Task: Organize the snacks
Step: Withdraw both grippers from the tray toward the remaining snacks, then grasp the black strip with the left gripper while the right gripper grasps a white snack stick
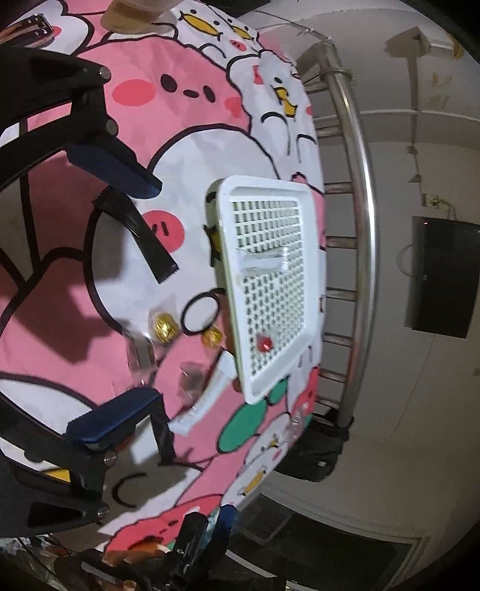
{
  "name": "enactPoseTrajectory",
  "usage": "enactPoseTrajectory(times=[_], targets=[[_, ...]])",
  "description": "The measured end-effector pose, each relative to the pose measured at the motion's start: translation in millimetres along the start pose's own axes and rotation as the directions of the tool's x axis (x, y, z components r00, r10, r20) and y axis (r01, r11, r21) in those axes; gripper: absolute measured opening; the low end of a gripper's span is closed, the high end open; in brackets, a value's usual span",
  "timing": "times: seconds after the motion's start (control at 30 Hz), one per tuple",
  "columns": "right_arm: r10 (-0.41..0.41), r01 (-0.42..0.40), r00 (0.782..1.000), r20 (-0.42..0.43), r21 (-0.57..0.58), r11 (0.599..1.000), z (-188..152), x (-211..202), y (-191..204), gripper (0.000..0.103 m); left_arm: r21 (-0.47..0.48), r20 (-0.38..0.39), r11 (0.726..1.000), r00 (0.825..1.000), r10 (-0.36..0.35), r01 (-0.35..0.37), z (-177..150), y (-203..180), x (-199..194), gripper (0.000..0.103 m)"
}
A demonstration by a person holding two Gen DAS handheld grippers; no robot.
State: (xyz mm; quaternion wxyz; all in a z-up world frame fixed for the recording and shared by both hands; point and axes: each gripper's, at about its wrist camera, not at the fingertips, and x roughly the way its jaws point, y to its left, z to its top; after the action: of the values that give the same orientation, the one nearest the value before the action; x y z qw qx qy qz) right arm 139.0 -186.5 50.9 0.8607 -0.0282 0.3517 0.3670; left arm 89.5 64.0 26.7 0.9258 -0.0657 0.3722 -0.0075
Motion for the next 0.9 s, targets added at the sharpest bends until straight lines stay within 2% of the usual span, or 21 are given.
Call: enactPoseTrajectory(times=[0.27, 0.5, 0.57, 0.63, 0.77, 0.9], targets=[[-0.010, 0.009, 0.993, -0.115, -0.005, 1.000, -3.5, 45.6, -11.6, 0.101, 0.012, -0.099, 0.999, 0.994, 0.052, -0.051, -2.8, 15.7, 38.0, 0.099], [-0.022, 0.020, 0.976, -0.219, -0.013, 1.000, -7.2, 84.8, -23.2, 0.087, 0.015, -0.183, 0.998, 0.981, 0.060, -0.058, -5.8, 24.5, 64.5, 0.089], [-0.022, 0.019, 0.968, -0.249, -0.013, 1.000, -7.2, 95.2, -27.0, 0.082, 0.024, -0.199, 0.997, 0.978, 0.070, -0.067, -6.3, 25.4, 69.2, 0.083], [-0.028, 0.023, 0.963, -0.269, -0.022, 0.999, -7.3, 103.2, -28.6, 0.070, 0.035, -0.216, 0.997, 0.974, 0.073, -0.067, -7.7, 26.0, 73.2, 0.078], [-0.056, 0.039, 0.950, -0.307, -0.060, 0.997, -9.8, 118.6, -28.0, 0.063, 0.040, -0.227, 0.996, 0.970, 0.087, -0.080, -9.3, 26.4, 78.1, 0.063], [-0.059, 0.036, 0.950, -0.306, -0.082, 0.996, -8.4, 122.1, -24.6, 0.053, 0.052, -0.223, 0.996, 0.971, 0.089, -0.079, -9.7, 23.7, 75.0, 0.047]])
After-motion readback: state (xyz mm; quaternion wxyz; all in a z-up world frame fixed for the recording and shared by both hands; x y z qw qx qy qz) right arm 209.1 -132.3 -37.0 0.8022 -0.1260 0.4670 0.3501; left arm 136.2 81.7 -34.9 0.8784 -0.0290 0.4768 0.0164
